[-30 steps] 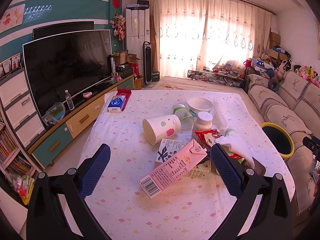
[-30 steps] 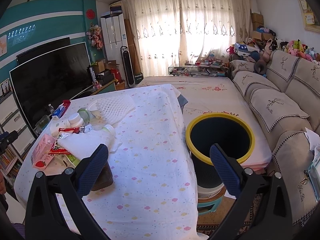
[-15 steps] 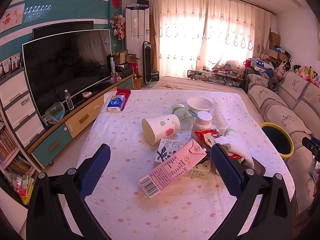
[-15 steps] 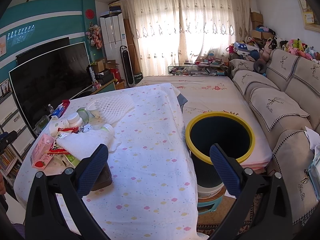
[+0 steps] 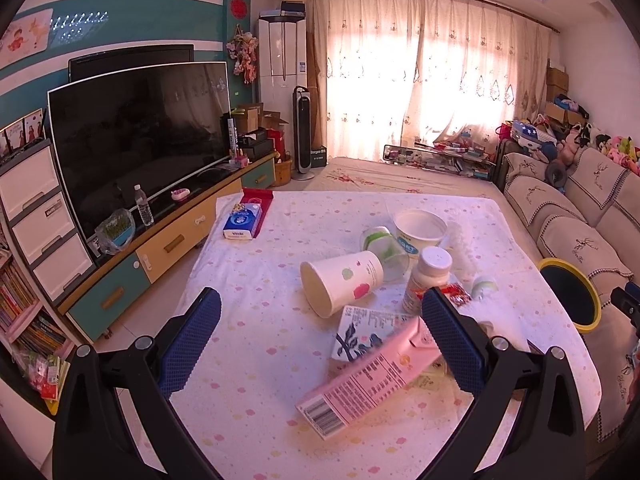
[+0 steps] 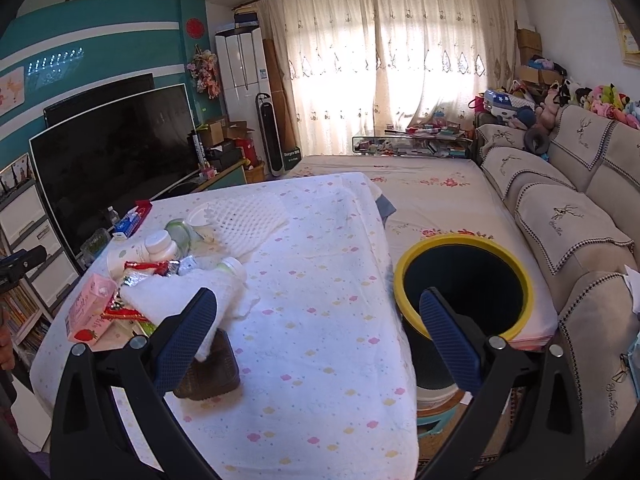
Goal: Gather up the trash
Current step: 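Grasp the white tissue on the table with the right gripper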
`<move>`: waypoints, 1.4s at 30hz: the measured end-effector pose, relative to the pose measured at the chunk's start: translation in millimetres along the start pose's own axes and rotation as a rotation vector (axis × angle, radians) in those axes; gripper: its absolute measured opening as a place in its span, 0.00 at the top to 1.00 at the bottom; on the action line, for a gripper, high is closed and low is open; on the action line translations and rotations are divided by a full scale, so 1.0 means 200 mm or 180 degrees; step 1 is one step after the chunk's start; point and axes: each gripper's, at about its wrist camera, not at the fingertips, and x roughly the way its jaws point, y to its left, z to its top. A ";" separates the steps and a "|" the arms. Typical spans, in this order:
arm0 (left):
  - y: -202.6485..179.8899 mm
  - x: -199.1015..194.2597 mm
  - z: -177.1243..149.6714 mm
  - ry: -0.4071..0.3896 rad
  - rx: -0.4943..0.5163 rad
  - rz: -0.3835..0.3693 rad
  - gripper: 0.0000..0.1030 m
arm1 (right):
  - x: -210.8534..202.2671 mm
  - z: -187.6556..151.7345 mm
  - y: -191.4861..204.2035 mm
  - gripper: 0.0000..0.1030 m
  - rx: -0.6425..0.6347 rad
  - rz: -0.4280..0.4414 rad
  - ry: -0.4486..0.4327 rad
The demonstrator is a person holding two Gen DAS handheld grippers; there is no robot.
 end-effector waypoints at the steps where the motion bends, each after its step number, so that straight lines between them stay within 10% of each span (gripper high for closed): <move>1: 0.01 0.02 0.02 -0.0020 -0.0031 0.0020 0.04 | 0.04 0.02 0.02 0.07 -0.0026 0.0035 0.0010; 5: 0.05 0.06 0.08 -0.0089 -0.0133 -0.0004 0.04 | 0.18 0.08 0.09 0.36 -0.0087 0.0242 0.0207; 14: 0.05 0.19 0.09 0.0027 -0.0097 -0.0044 0.04 | 0.26 -0.08 0.47 0.40 -0.0824 0.1011 0.0521; 28: 0.00 0.17 0.05 0.0042 -0.0030 -0.0109 0.04 | 0.36 -0.18 0.53 0.64 -0.1198 0.0895 0.0861; 31: -0.01 0.15 0.05 0.0024 -0.0030 -0.0107 0.04 | 0.36 -0.19 0.52 0.94 -0.1180 0.0891 0.0848; 42: -0.03 0.11 0.06 0.0020 0.0018 -0.0115 0.04 | 0.24 0.09 0.38 0.96 -0.0745 0.0985 0.0350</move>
